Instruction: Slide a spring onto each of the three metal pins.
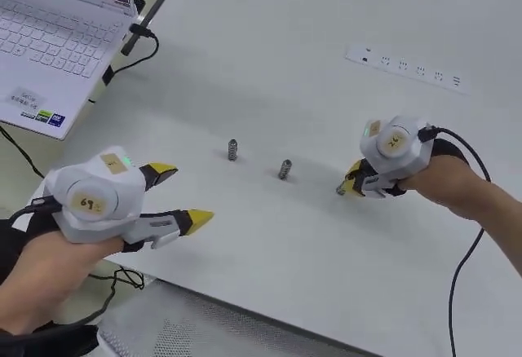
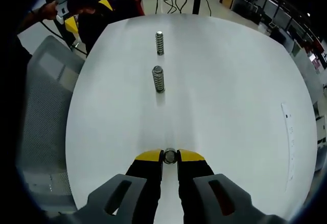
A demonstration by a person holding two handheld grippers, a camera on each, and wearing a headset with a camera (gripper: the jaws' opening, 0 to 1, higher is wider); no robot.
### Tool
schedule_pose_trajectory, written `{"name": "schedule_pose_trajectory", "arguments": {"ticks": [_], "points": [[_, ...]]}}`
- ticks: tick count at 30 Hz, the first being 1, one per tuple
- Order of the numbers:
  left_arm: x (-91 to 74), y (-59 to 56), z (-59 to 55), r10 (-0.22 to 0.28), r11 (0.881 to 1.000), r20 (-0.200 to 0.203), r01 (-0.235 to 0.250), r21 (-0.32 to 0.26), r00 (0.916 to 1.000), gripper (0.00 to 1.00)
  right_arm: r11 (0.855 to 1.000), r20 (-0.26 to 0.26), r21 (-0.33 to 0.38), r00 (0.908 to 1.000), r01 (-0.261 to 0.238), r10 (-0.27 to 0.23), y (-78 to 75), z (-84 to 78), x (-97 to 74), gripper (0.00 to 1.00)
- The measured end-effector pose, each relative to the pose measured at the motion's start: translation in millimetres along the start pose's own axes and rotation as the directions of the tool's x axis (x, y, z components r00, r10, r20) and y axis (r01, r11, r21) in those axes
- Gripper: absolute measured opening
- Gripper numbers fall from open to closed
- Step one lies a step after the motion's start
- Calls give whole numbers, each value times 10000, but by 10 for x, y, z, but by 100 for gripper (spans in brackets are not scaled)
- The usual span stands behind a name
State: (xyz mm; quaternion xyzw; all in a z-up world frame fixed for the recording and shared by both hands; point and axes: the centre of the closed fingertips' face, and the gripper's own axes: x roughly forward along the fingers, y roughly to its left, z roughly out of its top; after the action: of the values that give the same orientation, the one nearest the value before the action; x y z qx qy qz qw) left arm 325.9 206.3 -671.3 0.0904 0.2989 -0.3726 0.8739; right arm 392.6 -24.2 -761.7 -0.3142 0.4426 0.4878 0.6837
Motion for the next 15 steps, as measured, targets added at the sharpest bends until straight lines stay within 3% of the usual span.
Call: {"name": "schedule_pose_trajectory", "arguments": {"ticks": [15], "points": [[-2, 3, 16, -13, 10000, 22, 13, -16, 10000, 48, 10000, 31, 56, 10000, -33, 32, -6, 14, 7, 10]]}}
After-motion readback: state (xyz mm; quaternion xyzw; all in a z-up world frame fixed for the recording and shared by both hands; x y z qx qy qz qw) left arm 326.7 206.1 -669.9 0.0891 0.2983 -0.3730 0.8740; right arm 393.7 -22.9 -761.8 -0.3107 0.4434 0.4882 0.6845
